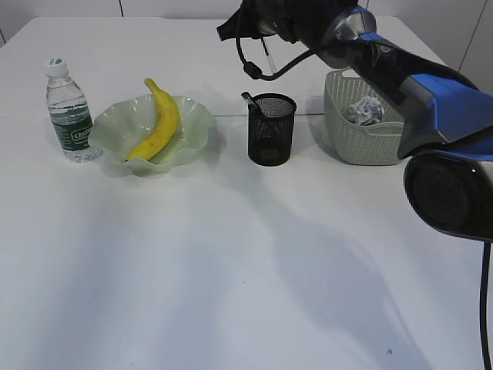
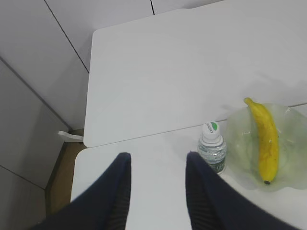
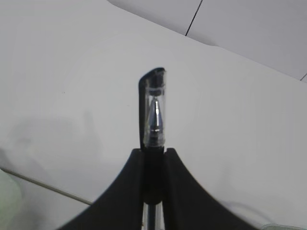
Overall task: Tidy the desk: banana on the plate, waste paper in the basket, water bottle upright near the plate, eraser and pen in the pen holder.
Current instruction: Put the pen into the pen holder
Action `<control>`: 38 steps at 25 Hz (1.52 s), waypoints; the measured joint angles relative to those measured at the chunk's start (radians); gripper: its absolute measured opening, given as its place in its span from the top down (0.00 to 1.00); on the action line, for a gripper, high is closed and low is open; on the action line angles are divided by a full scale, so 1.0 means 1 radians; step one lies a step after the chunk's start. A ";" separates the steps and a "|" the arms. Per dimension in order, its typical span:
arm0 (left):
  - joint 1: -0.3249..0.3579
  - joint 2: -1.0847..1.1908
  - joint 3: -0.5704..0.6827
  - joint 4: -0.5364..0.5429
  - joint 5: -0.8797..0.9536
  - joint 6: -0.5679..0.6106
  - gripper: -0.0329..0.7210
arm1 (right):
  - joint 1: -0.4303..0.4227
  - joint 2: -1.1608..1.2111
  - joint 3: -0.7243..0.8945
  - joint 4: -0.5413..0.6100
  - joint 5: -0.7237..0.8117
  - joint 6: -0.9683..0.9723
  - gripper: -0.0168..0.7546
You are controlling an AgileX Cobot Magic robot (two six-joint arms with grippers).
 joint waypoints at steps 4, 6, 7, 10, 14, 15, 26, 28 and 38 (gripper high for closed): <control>0.000 0.002 0.000 0.000 -0.005 0.000 0.61 | -0.015 0.001 0.000 -0.001 0.009 0.014 0.91; 0.000 0.002 0.000 0.000 -0.005 0.000 0.61 | -0.019 0.001 0.000 -0.001 0.014 0.025 0.91; 0.000 0.002 0.000 0.000 -0.005 0.000 0.61 | -0.022 0.001 0.000 -0.001 0.016 0.028 0.91; 0.000 0.002 0.002 0.000 -0.007 0.000 0.61 | -0.022 0.001 0.000 -0.001 0.016 0.043 0.91; 0.000 0.007 0.002 0.000 -0.012 0.000 0.61 | -0.022 -0.005 0.000 0.003 0.021 0.047 0.91; 0.000 0.010 0.002 0.000 -0.012 0.000 0.61 | -0.022 -0.009 0.000 0.003 0.026 0.049 0.91; 0.000 0.019 0.002 0.000 -0.019 0.000 0.61 | -0.040 -0.134 0.000 0.003 0.068 0.049 0.91; 0.000 0.021 0.002 0.000 -0.029 0.000 0.61 | -0.038 -0.166 0.000 0.006 0.068 0.047 0.91; 0.000 0.058 0.002 -0.002 -0.042 0.000 0.61 | -0.038 -0.290 0.000 0.072 0.091 -0.073 0.91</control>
